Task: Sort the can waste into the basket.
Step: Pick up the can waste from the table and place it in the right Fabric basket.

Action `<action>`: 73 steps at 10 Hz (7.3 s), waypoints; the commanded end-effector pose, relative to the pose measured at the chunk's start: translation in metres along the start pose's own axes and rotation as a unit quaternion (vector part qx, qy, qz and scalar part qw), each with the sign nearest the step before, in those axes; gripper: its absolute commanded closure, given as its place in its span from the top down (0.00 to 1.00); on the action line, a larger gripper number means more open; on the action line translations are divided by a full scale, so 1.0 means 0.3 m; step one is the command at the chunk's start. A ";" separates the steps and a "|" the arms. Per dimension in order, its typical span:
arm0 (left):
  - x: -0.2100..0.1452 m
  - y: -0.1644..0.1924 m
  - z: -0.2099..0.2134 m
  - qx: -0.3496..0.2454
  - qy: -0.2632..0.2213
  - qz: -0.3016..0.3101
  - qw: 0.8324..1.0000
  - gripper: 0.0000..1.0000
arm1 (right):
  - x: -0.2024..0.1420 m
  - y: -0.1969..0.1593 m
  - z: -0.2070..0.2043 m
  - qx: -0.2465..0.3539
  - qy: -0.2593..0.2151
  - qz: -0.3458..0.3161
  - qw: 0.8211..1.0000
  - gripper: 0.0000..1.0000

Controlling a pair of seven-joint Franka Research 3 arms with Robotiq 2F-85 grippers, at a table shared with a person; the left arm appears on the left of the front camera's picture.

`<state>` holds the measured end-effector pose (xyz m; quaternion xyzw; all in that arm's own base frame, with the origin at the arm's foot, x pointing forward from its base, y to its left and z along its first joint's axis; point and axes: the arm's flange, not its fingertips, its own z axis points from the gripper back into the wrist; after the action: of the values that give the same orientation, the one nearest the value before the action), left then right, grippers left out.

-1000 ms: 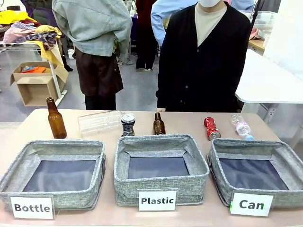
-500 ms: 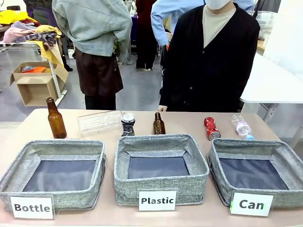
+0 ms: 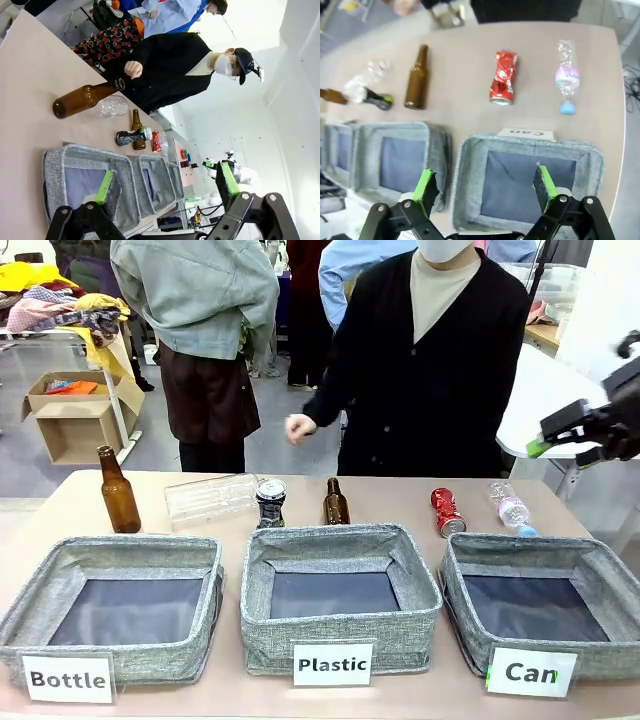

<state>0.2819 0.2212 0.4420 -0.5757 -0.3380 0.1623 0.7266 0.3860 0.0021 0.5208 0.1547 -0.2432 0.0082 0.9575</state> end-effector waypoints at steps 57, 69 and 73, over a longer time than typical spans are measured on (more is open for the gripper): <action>-0.232 -0.076 -0.261 -0.034 0.289 0.026 0.956 1.00 | -0.083 -0.063 -0.321 0.095 0.314 0.623 0.710 1.00; -0.232 -0.076 -0.261 -0.034 0.289 0.026 0.956 1.00 | 0.069 -0.119 -0.241 0.426 0.079 -0.005 0.901 1.00; -0.232 -0.076 -0.261 -0.034 0.289 0.026 0.956 1.00 | 0.103 -0.283 -0.185 0.542 -0.106 -0.344 0.759 1.00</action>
<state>0.2844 0.1137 0.4326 -0.6287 -0.1095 -0.0043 0.7699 0.4443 -0.0607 0.4618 0.5265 0.0121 0.2122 0.8232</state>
